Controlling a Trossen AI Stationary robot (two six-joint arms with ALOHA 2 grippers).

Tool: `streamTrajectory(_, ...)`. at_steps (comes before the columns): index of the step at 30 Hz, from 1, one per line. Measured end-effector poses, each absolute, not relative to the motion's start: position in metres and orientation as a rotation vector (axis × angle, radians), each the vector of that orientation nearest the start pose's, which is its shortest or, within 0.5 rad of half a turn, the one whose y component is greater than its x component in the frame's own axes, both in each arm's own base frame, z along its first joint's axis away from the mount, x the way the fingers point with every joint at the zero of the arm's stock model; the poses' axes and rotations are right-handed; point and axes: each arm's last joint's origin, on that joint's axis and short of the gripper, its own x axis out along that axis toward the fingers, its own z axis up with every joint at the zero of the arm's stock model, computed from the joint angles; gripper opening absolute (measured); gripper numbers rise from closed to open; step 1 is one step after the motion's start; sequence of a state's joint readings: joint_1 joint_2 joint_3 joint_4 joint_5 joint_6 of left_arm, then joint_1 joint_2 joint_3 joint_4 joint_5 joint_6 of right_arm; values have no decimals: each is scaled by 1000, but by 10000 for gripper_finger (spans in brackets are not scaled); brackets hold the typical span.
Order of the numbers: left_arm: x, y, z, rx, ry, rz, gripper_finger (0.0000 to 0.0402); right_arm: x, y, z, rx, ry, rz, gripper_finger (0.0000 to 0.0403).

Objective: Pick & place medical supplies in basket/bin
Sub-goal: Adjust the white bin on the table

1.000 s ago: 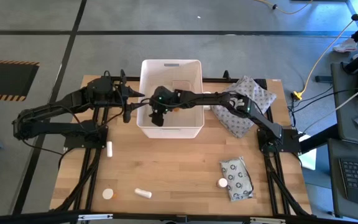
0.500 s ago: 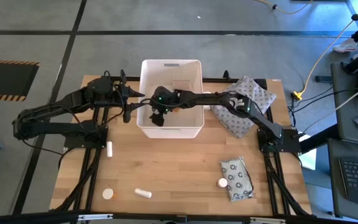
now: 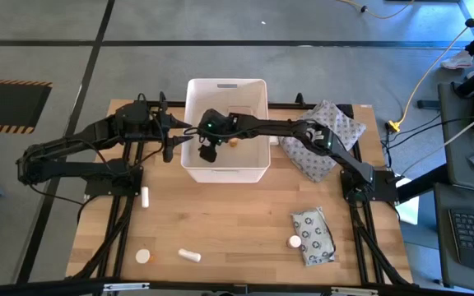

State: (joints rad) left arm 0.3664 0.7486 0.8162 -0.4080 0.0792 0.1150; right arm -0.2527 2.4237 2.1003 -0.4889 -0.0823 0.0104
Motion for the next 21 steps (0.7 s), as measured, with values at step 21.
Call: streamTrajectory(21, 148, 54, 327, 40, 351, 263, 171, 455, -103, 334, 130, 891, -145, 316)
